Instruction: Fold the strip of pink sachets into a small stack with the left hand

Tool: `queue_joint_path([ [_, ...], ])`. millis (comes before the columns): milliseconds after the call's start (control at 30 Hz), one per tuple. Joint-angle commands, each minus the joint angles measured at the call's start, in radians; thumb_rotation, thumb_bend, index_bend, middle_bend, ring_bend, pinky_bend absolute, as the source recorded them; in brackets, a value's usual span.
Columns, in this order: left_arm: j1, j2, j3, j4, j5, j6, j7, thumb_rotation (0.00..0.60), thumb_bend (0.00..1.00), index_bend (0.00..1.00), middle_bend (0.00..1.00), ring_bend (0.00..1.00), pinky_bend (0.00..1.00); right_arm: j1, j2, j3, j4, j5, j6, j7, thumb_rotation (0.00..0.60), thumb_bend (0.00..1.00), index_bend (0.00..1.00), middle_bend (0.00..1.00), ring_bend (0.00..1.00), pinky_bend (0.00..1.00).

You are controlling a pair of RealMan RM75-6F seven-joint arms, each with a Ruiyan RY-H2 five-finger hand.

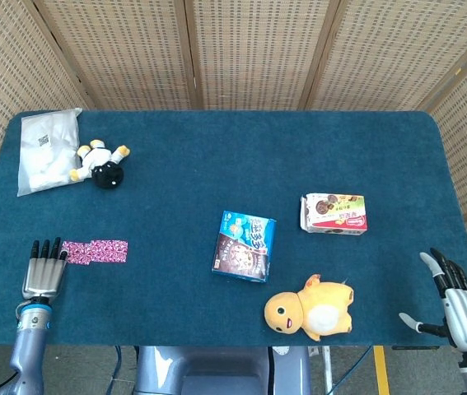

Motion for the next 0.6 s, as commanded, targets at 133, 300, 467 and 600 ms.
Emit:
queue_joint_path([
  [133,-0.006,0.013,-0.004,-0.008,-0.025,-0.001,0.014,0.600,0.96,0.16,0.00,0.00,0.00,0.000,0.000,0.000,0.000,-0.002,0.001,0.001,0.600,0.11,0.04,0.00,0.00,0.00],
  [300,-0.009,0.017,-0.004,-0.011,-0.023,0.001,0.006,0.600,0.96,0.16,0.00,0.00,0.00,0.000,0.000,0.000,0.000,-0.001,0.001,0.000,0.600,0.11,0.04,0.00,0.00,0.00],
  [467,-0.010,0.019,-0.008,-0.012,-0.012,0.002,-0.018,0.600,0.96,0.16,0.00,0.00,0.00,-0.001,0.000,0.000,0.000,-0.002,0.002,0.000,0.600,0.10,0.04,0.00,0.00,0.00],
  [600,-0.011,0.020,-0.013,-0.031,0.015,0.006,-0.048,0.600,0.95,0.16,0.00,0.00,0.00,0.000,-0.001,-0.001,0.001,-0.001,0.000,0.000,0.600,0.10,0.04,0.00,0.00,0.00],
])
